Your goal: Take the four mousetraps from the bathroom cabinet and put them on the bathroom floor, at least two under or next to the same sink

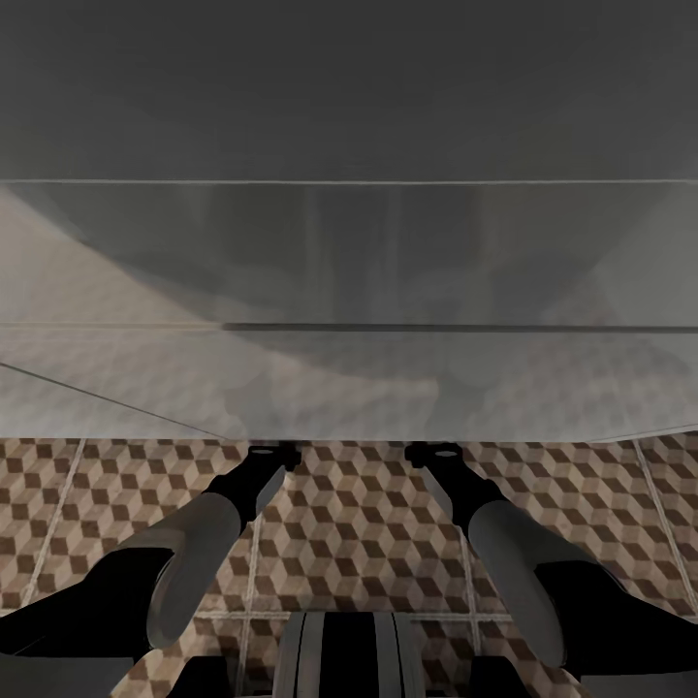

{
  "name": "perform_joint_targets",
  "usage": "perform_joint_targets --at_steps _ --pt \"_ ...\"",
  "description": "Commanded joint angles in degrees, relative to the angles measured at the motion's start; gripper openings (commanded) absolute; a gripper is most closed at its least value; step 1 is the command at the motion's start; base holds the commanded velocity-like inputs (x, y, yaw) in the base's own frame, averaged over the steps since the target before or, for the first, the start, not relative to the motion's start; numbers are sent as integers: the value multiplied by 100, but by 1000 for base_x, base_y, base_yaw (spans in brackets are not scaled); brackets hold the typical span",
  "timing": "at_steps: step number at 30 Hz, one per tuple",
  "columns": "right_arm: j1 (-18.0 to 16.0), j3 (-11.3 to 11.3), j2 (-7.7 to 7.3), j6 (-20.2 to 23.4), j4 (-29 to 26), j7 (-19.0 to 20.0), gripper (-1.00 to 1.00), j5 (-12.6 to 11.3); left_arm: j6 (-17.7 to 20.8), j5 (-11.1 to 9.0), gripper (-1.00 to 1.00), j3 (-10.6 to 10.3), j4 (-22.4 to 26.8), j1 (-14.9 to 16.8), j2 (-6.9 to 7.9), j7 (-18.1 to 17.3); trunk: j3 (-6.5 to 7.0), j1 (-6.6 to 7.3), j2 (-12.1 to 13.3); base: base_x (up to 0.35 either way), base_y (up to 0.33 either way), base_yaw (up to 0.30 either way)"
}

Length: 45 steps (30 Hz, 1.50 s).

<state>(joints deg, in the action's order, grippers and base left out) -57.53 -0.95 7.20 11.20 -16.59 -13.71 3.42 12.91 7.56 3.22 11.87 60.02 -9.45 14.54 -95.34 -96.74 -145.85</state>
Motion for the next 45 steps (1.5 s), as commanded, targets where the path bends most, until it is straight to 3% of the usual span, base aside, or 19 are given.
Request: perform_joint_targets --at_steps 1,34,45 --pt "-1 -10 1 49 -14 -18 100 36 36 62 100 31 1 1 -4 5 -3 1 -1 0 0 0" --pt "-1 -10 -2 49 -13 -18 100 28 -44 82 100 33 -29 1 -13 5 -3 1 -1 0 0 0" --pt "-3 -10 -7 49 -15 -18 100 29 -372 87 100 30 12 1 -13 11 -3 1 -1 0 0 0"
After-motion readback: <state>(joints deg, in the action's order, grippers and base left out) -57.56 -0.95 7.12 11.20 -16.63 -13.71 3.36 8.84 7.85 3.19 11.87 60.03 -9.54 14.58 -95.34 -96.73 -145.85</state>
